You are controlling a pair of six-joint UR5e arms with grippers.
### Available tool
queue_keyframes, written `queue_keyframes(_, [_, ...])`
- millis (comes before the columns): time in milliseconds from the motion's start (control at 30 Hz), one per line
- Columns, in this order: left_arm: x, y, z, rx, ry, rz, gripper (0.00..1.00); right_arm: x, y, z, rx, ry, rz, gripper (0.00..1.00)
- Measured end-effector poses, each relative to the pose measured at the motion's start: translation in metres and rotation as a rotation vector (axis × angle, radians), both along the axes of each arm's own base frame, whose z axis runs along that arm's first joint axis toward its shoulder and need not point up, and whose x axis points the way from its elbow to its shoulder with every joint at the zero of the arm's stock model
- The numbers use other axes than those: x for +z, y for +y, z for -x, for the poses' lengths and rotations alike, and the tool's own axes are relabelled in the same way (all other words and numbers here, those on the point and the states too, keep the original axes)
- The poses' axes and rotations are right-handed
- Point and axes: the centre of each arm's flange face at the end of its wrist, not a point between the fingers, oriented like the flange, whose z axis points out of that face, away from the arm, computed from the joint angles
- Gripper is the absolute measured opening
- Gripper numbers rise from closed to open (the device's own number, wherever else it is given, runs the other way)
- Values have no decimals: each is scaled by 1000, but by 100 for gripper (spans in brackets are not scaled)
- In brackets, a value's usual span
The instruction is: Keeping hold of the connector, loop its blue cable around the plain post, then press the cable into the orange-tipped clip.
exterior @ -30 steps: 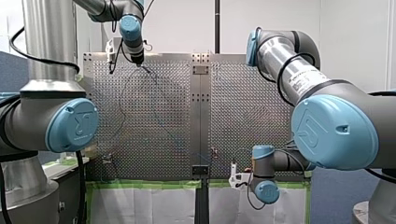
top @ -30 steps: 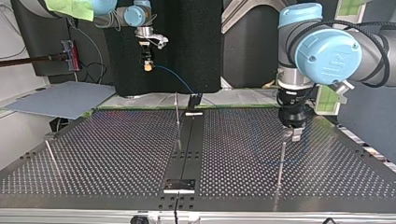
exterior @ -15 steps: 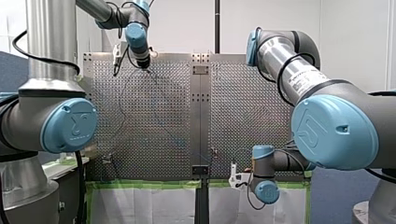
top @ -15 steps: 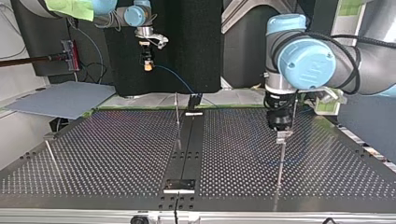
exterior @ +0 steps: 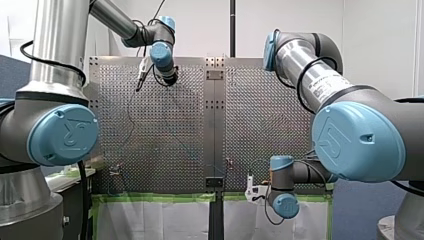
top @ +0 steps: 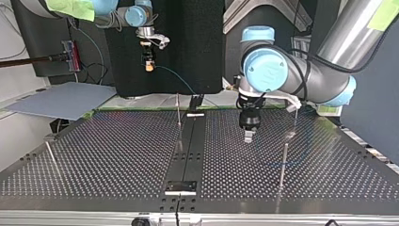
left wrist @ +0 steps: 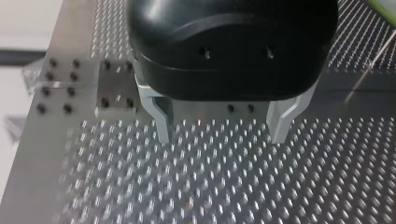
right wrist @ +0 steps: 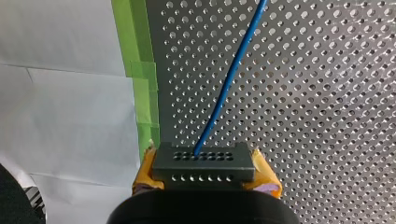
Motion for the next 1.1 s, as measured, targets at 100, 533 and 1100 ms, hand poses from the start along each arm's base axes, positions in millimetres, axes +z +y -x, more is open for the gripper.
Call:
queue_keyframes(100, [-5, -8, -5, -37, -13, -20, 100, 0, 0, 0, 0, -2, 0, 0])
queue_keyframes(533, [-63, -11, -31, -5, 61, -181, 100, 1, -1, 0, -1, -5, 6, 0])
queue_keyframes(1100, [-77, 10, -45, 158, 66, -378, 100, 1, -1, 0, 0, -4, 10, 0])
